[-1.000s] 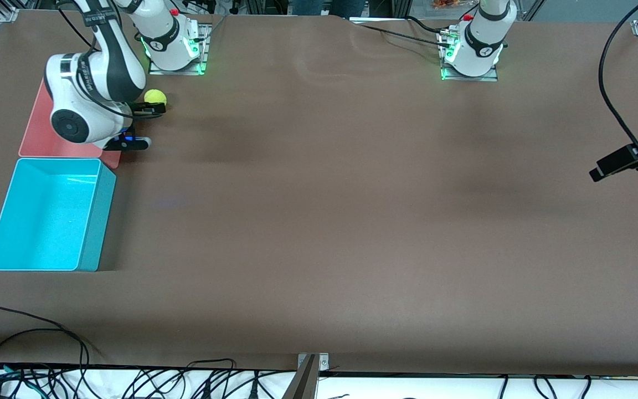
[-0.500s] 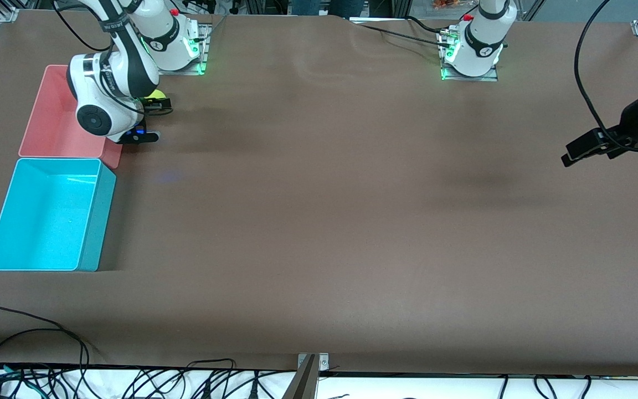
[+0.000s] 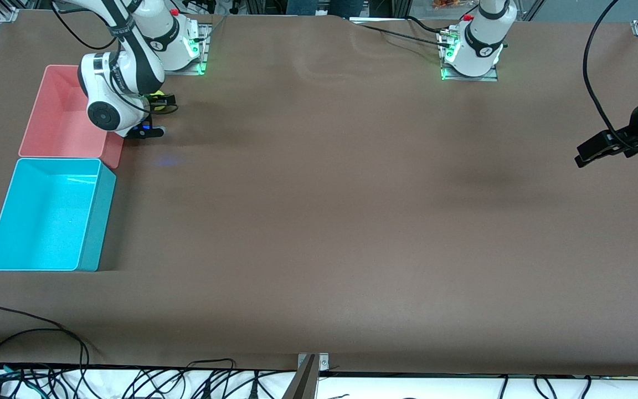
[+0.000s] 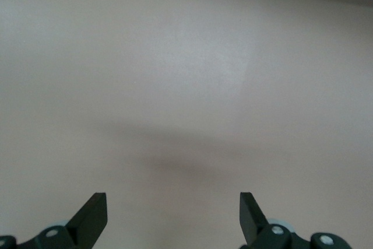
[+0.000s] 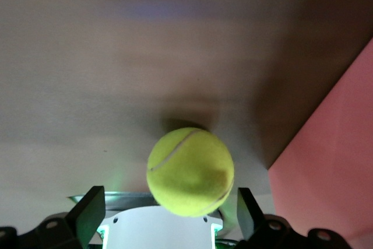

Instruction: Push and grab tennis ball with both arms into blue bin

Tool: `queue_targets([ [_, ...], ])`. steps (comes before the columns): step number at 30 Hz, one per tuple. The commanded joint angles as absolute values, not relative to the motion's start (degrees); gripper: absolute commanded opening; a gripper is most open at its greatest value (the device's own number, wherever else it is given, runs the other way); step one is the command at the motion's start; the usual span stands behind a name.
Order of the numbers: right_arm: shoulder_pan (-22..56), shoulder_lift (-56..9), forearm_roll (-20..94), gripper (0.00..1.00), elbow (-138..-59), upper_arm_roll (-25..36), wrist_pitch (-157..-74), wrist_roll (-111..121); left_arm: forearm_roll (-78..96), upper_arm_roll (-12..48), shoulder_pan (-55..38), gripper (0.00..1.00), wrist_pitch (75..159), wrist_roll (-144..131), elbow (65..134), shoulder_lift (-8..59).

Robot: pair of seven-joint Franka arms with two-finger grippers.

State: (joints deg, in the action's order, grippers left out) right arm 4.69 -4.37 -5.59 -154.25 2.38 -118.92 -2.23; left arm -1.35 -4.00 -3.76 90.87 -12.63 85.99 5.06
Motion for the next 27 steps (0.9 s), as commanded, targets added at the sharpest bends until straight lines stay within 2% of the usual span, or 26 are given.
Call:
queue_targets([
  [1,4.57,-6.67,-7.90,1.00,-155.74,2.99,-122.17,-2.02,-2.64,-2.99,-4.75,1.00,90.44,-10.55,87.63,3.43],
  [11,4.48,-8.70,-9.32,1.00,-156.18,4.48,-123.40,-1.76,-2.64,-2.81,-4.75,1.00,90.44,-4.04,87.80,3.69],
  [20,4.48,-8.61,-9.58,0.53,-155.83,4.92,-122.96,-1.49,-2.72,-2.72,-4.75,1.00,90.44,-1.85,87.80,3.87],
  [23,4.57,-8.61,-9.58,0.46,-155.04,4.83,-122.78,-1.49,-2.72,-2.73,-4.83,1.00,90.35,-1.85,87.80,3.87],
  [27,4.57,-8.26,-9.32,0.45,-153.11,4.75,-121.91,-2.37,-2.72,-2.81,-4.83,1.00,90.35,-1.85,87.80,3.87],
])
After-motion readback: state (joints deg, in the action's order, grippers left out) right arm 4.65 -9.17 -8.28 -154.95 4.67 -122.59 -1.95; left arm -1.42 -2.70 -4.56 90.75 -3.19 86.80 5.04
